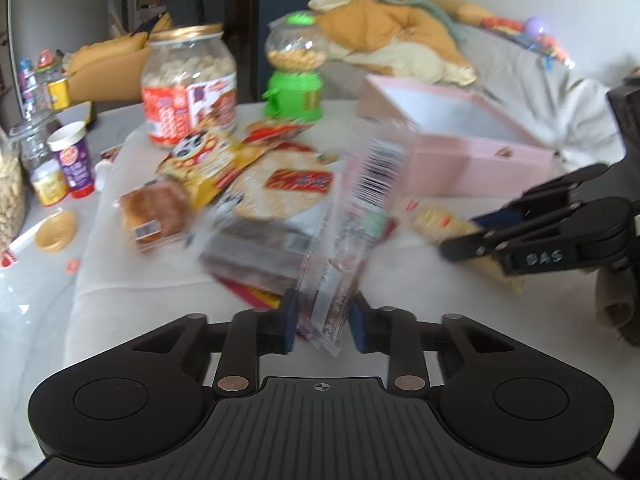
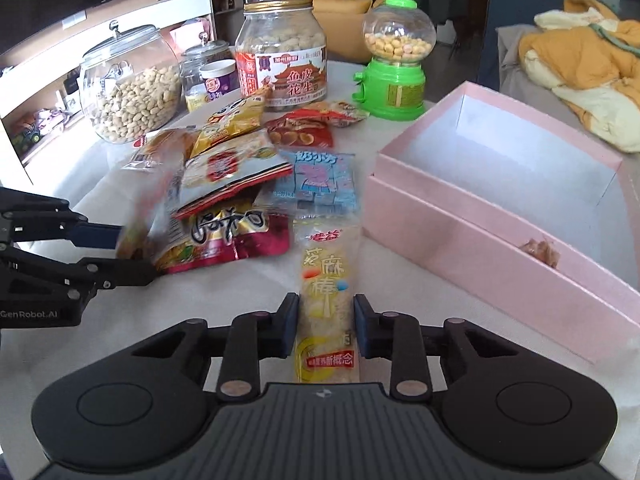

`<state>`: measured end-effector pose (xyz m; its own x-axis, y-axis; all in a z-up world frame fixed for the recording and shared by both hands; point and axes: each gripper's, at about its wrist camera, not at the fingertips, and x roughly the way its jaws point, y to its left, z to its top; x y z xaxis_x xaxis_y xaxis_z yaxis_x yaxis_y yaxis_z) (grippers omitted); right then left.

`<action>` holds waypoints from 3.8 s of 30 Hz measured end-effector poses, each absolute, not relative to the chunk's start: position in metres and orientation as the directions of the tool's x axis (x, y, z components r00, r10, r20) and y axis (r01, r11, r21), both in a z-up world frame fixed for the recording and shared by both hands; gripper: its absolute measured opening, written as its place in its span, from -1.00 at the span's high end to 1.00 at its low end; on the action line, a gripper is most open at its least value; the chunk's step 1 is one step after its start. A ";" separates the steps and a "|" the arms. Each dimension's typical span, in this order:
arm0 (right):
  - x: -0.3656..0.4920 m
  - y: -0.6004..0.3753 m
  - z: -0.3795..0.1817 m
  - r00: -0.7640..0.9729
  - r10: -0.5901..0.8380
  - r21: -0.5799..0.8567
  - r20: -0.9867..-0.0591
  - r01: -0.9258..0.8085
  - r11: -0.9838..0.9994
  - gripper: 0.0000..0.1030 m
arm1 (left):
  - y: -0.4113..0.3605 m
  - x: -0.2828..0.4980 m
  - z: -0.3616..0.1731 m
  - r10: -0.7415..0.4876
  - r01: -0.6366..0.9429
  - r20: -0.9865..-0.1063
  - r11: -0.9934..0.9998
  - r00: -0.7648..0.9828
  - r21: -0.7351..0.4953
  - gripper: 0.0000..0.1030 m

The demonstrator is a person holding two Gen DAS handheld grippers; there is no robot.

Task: Organize snacks
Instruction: 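Carry the yellow snack bar into the pink box and open the right gripper, then grasp the yellow panda-print snack bag with the right gripper, then grasp the round rice cracker bag with the left gripper while the right gripper holds the panda bag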

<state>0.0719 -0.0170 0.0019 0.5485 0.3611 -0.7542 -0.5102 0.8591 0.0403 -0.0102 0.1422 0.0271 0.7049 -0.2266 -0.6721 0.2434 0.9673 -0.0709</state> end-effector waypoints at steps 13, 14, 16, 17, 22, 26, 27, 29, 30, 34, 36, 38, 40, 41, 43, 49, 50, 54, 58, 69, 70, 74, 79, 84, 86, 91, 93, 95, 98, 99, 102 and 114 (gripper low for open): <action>0.044 -0.102 0.079 0.641 0.375 0.091 -0.670 -0.431 0.898 0.45 | 0.069 0.014 0.099 -0.401 0.401 -0.520 0.908 0.754 -0.118 0.70; 0.047 -0.107 0.089 0.667 0.361 0.083 -0.652 -0.411 0.908 0.45 | 0.061 0.029 0.107 -0.417 0.415 -0.516 0.901 0.748 -0.128 0.70; 0.061 -0.116 0.111 0.709 0.335 0.080 -0.621 -0.368 0.927 0.45 | 0.047 0.066 0.121 -0.464 0.434 -0.511 0.882 0.724 -0.185 0.69; 0.072 -0.120 0.120 0.720 0.326 0.088 -0.612 -0.348 0.933 0.45 | 0.042 0.088 0.124 -0.494 0.438 -0.512 0.868 0.703 -0.236 0.68; 0.132 -0.123 0.137 0.784 0.158 -0.023 -0.600 -0.215 0.976 0.12 | 0.029 0.192 0.083 -0.537 0.284 -0.636 0.840 0.554 -0.462 0.57; 0.145 -0.131 0.115 0.779 0.093 -0.087 -0.620 -0.186 0.979 0.04 | 0.047 0.175 0.073 -0.495 0.285 -0.577 0.862 0.649 -0.419 0.57; 0.146 -0.139 0.107 0.771 0.093 -0.068 -0.630 -0.174 0.982 0.04 | 0.056 0.167 0.074 -0.476 0.272 -0.559 0.870 0.678 -0.411 0.57; 0.154 -0.154 0.087 0.741 0.057 -0.034 -0.669 -0.107 0.994 0.03 | 0.076 0.148 0.074 -0.426 0.239 -0.534 0.891 0.730 -0.385 0.57; 0.160 -0.161 0.077 0.723 0.033 -0.019 -0.690 -0.063 0.998 0.03 | 0.085 0.136 0.073 -0.396 0.220 -0.531 0.905 0.749 -0.365 0.57; 0.180 -0.175 0.037 0.621 0.089 0.101 -0.779 -0.016 0.995 0.07 | 0.127 0.092 0.074 -0.264 0.128 -0.511 0.950 0.818 -0.286 0.57; 0.188 -0.167 0.025 0.603 0.108 0.129 -0.791 -0.008 0.992 0.16 | 0.149 0.074 0.072 -0.203 0.067 -0.509 0.960 0.837 -0.274 0.57; 0.197 -0.152 0.022 0.632 0.055 0.069 -0.773 -0.002 0.998 0.16 | 0.168 0.063 0.067 -0.155 0.010 -0.523 0.963 0.838 -0.269 0.57; 0.211 -0.137 0.017 0.659 0.035 0.030 -0.751 -0.018 0.999 0.16 | 0.179 0.057 0.061 -0.136 -0.012 -0.539 0.965 0.831 -0.261 0.57; 0.216 -0.130 0.016 0.673 0.025 0.015 -0.739 -0.021 1.000 0.17 | 0.183 0.055 0.059 -0.133 -0.016 -0.546 0.966 0.827 -0.259 0.57; 0.224 -0.123 0.019 0.685 0.015 -0.001 -0.728 -0.022 1.000 0.16 | 0.189 0.048 0.056 -0.131 -0.019 -0.558 0.967 0.820 -0.254 0.57; 0.195 -0.111 0.052 0.750 0.004 -0.039 -0.662 -0.040 0.998 0.08 | 0.182 0.016 0.040 -0.149 0.009 -0.579 0.971 0.801 -0.237 0.57; 0.187 -0.108 0.059 0.759 0.020 -0.033 -0.651 -0.055 0.998 0.05 | 0.175 0.011 0.038 -0.166 0.035 -0.581 0.973 0.797 -0.230 0.57; 0.165 -0.087 0.084 0.741 0.166 0.033 -0.651 -0.191 0.981 0.05 | 0.141 0.000 0.033 -0.200 0.139 -0.605 0.979 0.771 -0.147 0.57; 0.151 -0.037 0.092 0.666 0.337 0.108 -0.665 -0.360 0.927 -0.04 | 0.119 -0.001 0.024 -0.133 0.153 -0.637 0.988 0.759 -0.024 0.48; 0.173 0.099 0.066 0.470 0.469 0.182 -0.748 -0.534 0.825 -0.21 | 0.232 0.004 0.043 -0.047 -0.133 -0.551 0.950 0.833 -0.282 0.48; 0.184 0.103 0.062 0.454 0.480 0.217 -0.751 -0.517 0.828 -0.23 | 0.243 0.011 0.043 -0.008 -0.179 -0.550 0.941 0.835 -0.286 0.47; 0.224 0.122 0.043 0.403 0.513 0.304 -0.758 -0.477 0.824 -0.25 | 0.270 0.039 0.035 0.007 -0.244 -0.587 0.913 0.809 -0.326 0.47; 0.234 0.171 0.016 0.419 0.360 0.097 -0.834 -0.530 0.842 -0.30 | 0.266 0.044 0.029 -0.030 -0.196 -0.605 0.932 0.796 -0.304 0.47; 0.212 0.180 0.015 0.462 0.334 -0.006 -0.821 -0.593 0.805 -0.20 | 0.262 0.029 0.023 -0.055 -0.179 -0.609 0.931 0.791 -0.317 0.46; 0.207 0.172 0.022 0.464 0.331 -0.016 -0.822 -0.599 0.801 -0.09 | 0.261 0.020 0.023 -0.051 -0.193 -0.612 0.925 0.789 -0.326 0.46; 0.200 0.141 0.042 0.487 0.318 -0.017 -0.814 -0.567 0.823 0.09 | 0.258 -0.018 0.021 -0.059 -0.241 -0.649 0.900 0.758 -0.363 0.46; 0.192 0.125 0.050 0.471 0.341 0.020 -0.813 -0.563 0.826 0.12 | 0.256 -0.033 0.021 -0.082 -0.252 -0.662 0.884 0.745 -0.393 0.46; 0.176 0.107 0.054 0.428 0.383 0.078 -0.818 -0.577 0.813 0.15 | 0.254 -0.039 0.017 -0.140 -0.245 -0.671 0.861 0.729 -0.446 0.46; 0.143 0.085 0.056 0.391 0.432 0.127 -0.813 -0.605 0.786 0.17 | 0.244 -0.029 0.016 -0.135 -0.250 -0.679 0.864 0.722 -0.437 0.47; 0.132 0.078 0.055 0.375 0.447 0.145 -0.812 -0.612 0.777 0.19 | 0.240 -0.024 0.017 -0.128 -0.250 -0.678 0.867 0.724 -0.431 0.47; 0.104 0.059 0.049 0.336 0.468 0.179 -0.818 -0.623 0.761 0.21 | 0.226 -0.007 0.019 -0.133 -0.226 -0.673 0.880 0.728 -0.418 0.46; 0.071 -0.036 0.026 0.528 0.357 0.050 -0.770 -0.508 0.860 0.02 | 0.150 -0.017 0.030 -0.211 -0.050 -0.718 0.945 0.663 -0.324 0.45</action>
